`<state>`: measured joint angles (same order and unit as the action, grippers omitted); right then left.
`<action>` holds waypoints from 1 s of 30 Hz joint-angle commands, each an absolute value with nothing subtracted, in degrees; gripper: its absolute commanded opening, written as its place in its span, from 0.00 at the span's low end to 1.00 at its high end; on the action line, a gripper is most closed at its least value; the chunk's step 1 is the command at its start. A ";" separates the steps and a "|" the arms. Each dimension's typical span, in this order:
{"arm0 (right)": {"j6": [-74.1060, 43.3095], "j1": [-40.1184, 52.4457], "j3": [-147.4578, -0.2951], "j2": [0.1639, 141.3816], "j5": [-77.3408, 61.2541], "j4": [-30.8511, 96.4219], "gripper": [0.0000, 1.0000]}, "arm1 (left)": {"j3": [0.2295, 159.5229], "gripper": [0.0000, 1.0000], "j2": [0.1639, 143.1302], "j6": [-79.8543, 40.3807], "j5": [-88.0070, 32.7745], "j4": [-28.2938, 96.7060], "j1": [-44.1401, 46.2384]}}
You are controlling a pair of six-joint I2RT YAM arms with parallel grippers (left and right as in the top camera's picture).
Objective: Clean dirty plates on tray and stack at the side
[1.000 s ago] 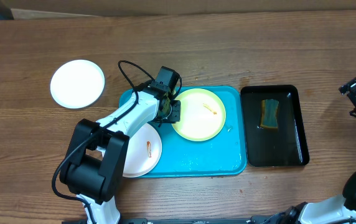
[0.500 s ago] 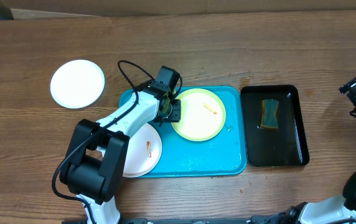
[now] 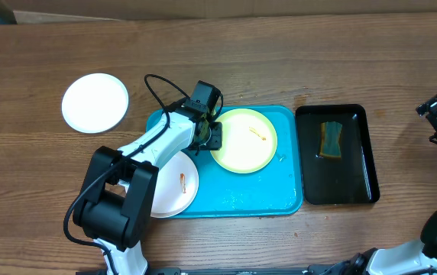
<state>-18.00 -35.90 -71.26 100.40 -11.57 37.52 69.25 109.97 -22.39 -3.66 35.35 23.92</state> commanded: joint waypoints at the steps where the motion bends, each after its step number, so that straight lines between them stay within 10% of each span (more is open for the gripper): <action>1: -18.24 -35.92 -72.44 99.24 -11.20 37.32 1.00 | 69.60 0.41 106.50 -22.94 -4.05 35.29 24.01; 11: -18.26 -35.92 -72.44 99.24 -11.20 37.32 1.00 | 69.58 0.84 106.06 -22.92 -3.95 34.65 24.03; 12: -18.24 -35.92 -72.44 99.24 -11.20 37.32 1.00 | 69.58 1.00 106.06 -22.92 -4.01 34.65 24.01; 17: -18.28 -35.92 -72.44 99.24 -11.25 37.12 1.00 | 69.58 1.00 106.06 -22.90 -4.10 34.24 24.03; 21: -18.26 -35.92 -72.44 99.24 -11.22 34.87 1.00 | 69.58 0.63 106.06 -22.76 -4.05 33.98 24.03; 30: -14.72 -36.21 -72.49 98.76 -28.42 35.81 1.00 | 69.58 0.54 106.06 -22.74 -3.97 33.95 24.01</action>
